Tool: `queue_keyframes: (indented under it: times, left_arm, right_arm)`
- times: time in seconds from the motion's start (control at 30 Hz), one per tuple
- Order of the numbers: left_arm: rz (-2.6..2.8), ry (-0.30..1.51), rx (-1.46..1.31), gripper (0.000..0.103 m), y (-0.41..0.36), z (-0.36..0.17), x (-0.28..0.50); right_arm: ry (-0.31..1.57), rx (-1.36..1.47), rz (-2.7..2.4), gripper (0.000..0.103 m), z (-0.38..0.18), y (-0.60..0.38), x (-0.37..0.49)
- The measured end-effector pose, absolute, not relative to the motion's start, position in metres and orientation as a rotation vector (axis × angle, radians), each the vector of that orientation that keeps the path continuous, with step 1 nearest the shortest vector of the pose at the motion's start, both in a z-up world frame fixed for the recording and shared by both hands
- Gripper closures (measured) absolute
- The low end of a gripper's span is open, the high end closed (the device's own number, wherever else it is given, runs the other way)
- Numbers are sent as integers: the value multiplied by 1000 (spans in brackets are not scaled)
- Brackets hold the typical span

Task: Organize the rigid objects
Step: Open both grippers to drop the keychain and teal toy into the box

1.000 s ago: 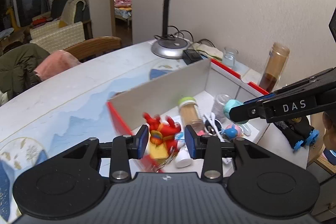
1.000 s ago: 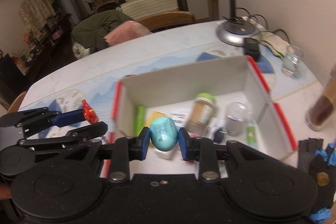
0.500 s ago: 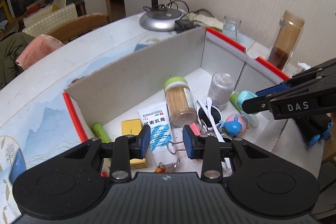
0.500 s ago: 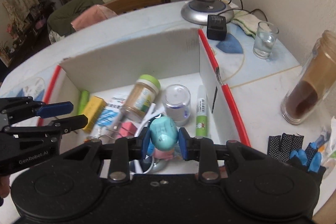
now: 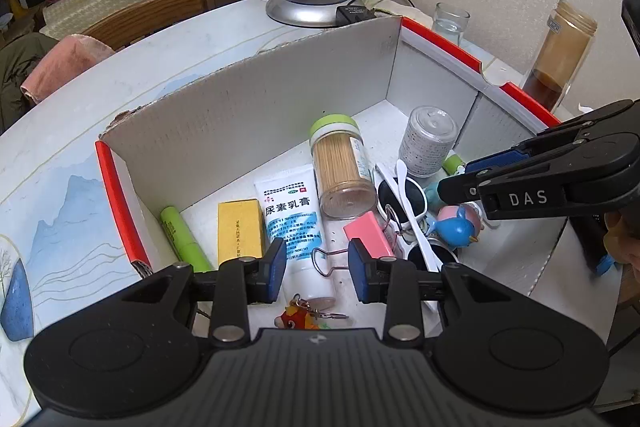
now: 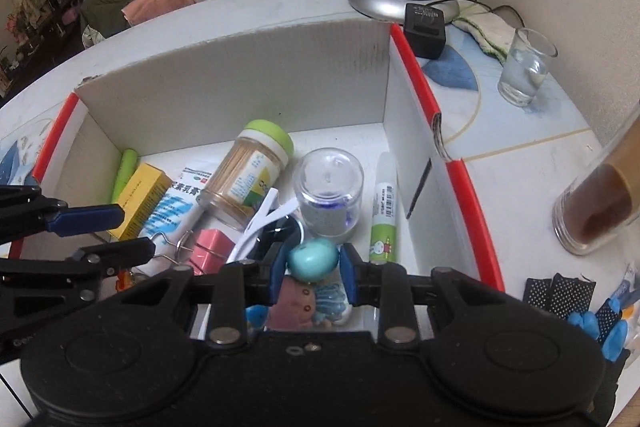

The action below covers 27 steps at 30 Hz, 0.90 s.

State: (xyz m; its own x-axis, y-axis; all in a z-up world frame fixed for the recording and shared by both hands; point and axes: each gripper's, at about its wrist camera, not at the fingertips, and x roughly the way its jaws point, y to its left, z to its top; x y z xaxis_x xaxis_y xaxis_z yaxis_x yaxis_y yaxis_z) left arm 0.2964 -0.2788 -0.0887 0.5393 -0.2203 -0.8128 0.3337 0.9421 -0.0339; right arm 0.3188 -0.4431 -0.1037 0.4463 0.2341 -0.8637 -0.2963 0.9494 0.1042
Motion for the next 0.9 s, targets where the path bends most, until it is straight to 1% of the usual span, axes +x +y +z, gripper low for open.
queue_keyframes:
  times: [0.23, 0.6, 0.7, 0.9]
  left_arm:
    - [-349, 932, 107, 70, -274, -81, 290]
    - [-408, 860, 68, 69, -261, -48, 264]
    - [-424, 839, 63, 65, -256, -40, 256]
    - [-448, 798, 53, 65, -241, -24, 237]
  right_arm:
    - [1043, -52, 327, 72, -92, -445, 308]
    - [973, -21, 341, 70, -57, -439, 272]
    - [949, -16, 348, 70, -47, -434, 261]
    - [902, -3, 349, 67, -28, -426, 237]
